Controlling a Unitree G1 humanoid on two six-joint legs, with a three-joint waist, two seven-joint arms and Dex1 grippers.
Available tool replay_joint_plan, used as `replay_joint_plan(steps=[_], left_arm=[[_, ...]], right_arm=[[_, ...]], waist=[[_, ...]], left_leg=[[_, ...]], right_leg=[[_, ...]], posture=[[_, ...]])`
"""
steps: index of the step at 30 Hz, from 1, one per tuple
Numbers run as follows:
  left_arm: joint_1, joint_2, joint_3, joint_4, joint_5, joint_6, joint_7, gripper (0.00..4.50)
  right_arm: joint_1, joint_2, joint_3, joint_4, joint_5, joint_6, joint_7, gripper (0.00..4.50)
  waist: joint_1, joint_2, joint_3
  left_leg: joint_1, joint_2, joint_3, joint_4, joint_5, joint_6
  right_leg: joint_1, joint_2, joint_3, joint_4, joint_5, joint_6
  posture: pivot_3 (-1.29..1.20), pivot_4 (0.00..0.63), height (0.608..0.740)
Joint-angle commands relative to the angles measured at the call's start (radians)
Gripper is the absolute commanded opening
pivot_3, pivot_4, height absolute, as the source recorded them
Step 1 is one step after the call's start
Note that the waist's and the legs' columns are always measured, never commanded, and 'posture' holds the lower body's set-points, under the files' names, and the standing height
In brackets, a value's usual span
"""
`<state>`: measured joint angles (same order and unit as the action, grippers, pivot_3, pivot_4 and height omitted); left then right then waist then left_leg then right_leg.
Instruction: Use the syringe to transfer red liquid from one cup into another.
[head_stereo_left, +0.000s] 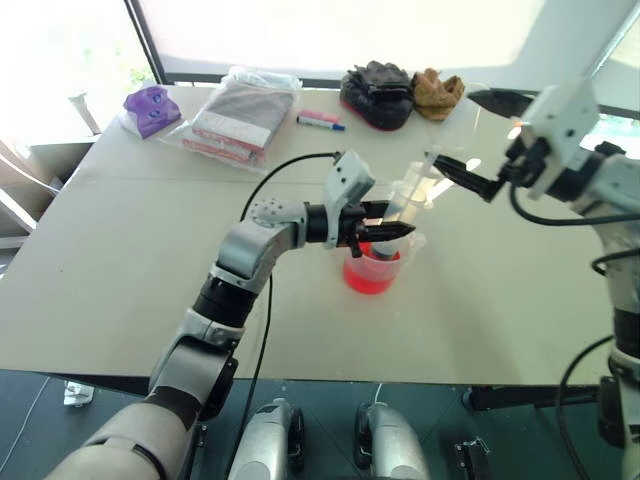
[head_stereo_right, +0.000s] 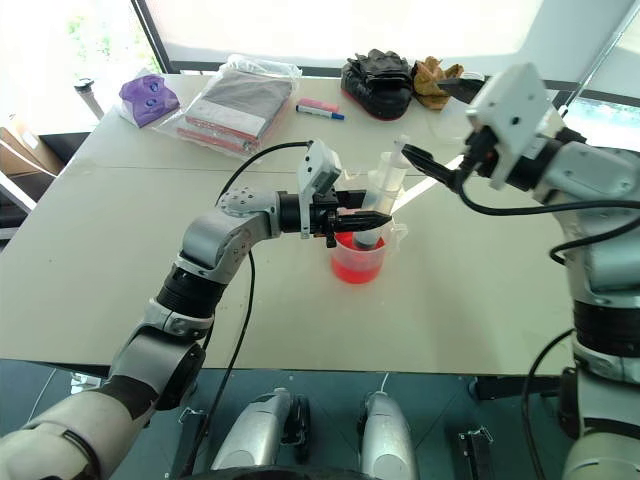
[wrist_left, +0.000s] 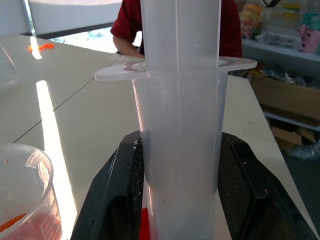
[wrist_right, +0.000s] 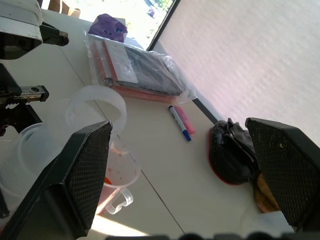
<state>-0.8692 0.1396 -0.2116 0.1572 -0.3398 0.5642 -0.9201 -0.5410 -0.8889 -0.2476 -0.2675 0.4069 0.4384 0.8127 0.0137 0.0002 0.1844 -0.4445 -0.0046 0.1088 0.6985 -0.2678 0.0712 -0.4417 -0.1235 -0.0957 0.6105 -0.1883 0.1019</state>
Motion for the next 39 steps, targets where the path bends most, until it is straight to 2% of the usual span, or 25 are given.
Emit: replay_joint_plan(steps=[1, 10, 13, 16, 19, 23, 30, 34, 39], left_arm=[[-0.039, -0.007, 0.042, -0.037, -0.030, 0.005, 0.022, 1.55], [-0.094, 0.002, 0.109, -0.041, -0.085, 0.061, 0.054, 1.55], [-0.128, 0.012, 0.132, -0.076, -0.132, 0.128, 0.060, 1.55], [-0.276, 0.050, 0.215, -0.068, -0.231, 0.288, 0.078, 1.55], [-0.381, 0.072, 0.246, 0.014, -0.230, 0.289, 0.094, 1.55], [-0.469, 0.085, 0.234, 0.160, -0.169, 0.156, 0.061, 1.55], [-0.543, 0.033, 0.195, 0.586, 0.016, -0.246, 0.070, 1.55], [-0.549, -0.006, 0.197, 0.752, 0.067, -0.385, 0.069, 1.55], [-0.557, -0.035, 0.212, 0.847, 0.093, -0.455, 0.060, 1.55]], right_arm=[[0.018, -0.019, -0.084, -0.060, 0.073, 0.061, -0.004, 4.45], [0.065, -0.030, -0.113, -0.097, 0.103, 0.103, -0.015, 4.45], [0.062, -0.031, -0.113, -0.083, 0.095, 0.091, -0.018, 4.45], [0.057, -0.032, -0.119, -0.059, 0.088, 0.076, -0.022, 4.45], [0.046, -0.024, -0.123, -0.039, 0.085, 0.057, -0.035, 4.45], [0.028, -0.017, -0.115, -0.009, 0.074, 0.022, -0.050, 4.45], [-0.066, 0.008, -0.083, 0.092, -0.003, -0.098, -0.107, 4.45], [-0.165, 0.044, -0.024, 0.169, -0.062, -0.175, -0.135, 4.45], [-0.265, 0.101, 0.062, 0.263, -0.148, -0.280, -0.151, 4.45]], waist=[[-0.002, 0.000, 0.000], [-0.001, 0.000, 0.000], [0.002, 0.000, 0.000], [0.001, -0.001, 0.001], [0.000, -0.001, 0.001], [0.000, 0.000, 0.000], [0.000, -0.001, 0.001], [-0.002, -0.001, 0.001], [-0.003, -0.001, 0.001]], left_leg=[[0.000, 0.000, 0.000, 0.000, 0.000, 0.000], [0.001, 0.000, 0.000, 0.000, -0.001, 0.001], [0.000, 0.000, 0.000, 0.000, -0.001, 0.001], [-0.001, 0.000, 0.000, 0.001, -0.001, 0.001], [-0.001, 0.000, 0.000, 0.001, -0.001, 0.001], [0.001, 0.000, 0.000, 0.000, -0.001, 0.002], [0.001, 0.000, 0.001, 0.000, 0.000, 0.001], [-0.001, 0.000, 0.002, 0.000, 0.002, -0.002], [-0.001, 0.000, 0.002, 0.000, 0.000, 0.001]], right_leg=[[0.000, 0.000, 0.000, 0.000, 0.000, 0.000], [0.000, 0.001, 0.000, 0.000, -0.002, -0.003], [0.000, 0.001, 0.000, 0.000, -0.002, -0.003], [-0.001, 0.002, 0.000, 0.000, -0.002, -0.003], [-0.001, 0.003, 0.000, 0.000, 0.000, 0.000], [0.002, 0.003, 0.000, 0.000, 0.000, 0.001], [0.000, 0.003, 0.000, 0.000, 0.000, 0.001], [-0.001, 0.003, 0.000, 0.000, 0.000, 0.001], [-0.001, 0.003, 0.000, 0.000, 0.000, 0.001]], posture=[[0.00, 0.150, 0.740], [0.00, 0.150, 0.740], [0.00, 0.150, 0.740], [0.00, 0.150, 0.740], [0.00, 0.150, 0.740], [0.00, 0.150, 0.740], [0.00, 0.150, 0.740], [0.00, 0.150, 0.740], [0.00, 0.150, 0.740]])
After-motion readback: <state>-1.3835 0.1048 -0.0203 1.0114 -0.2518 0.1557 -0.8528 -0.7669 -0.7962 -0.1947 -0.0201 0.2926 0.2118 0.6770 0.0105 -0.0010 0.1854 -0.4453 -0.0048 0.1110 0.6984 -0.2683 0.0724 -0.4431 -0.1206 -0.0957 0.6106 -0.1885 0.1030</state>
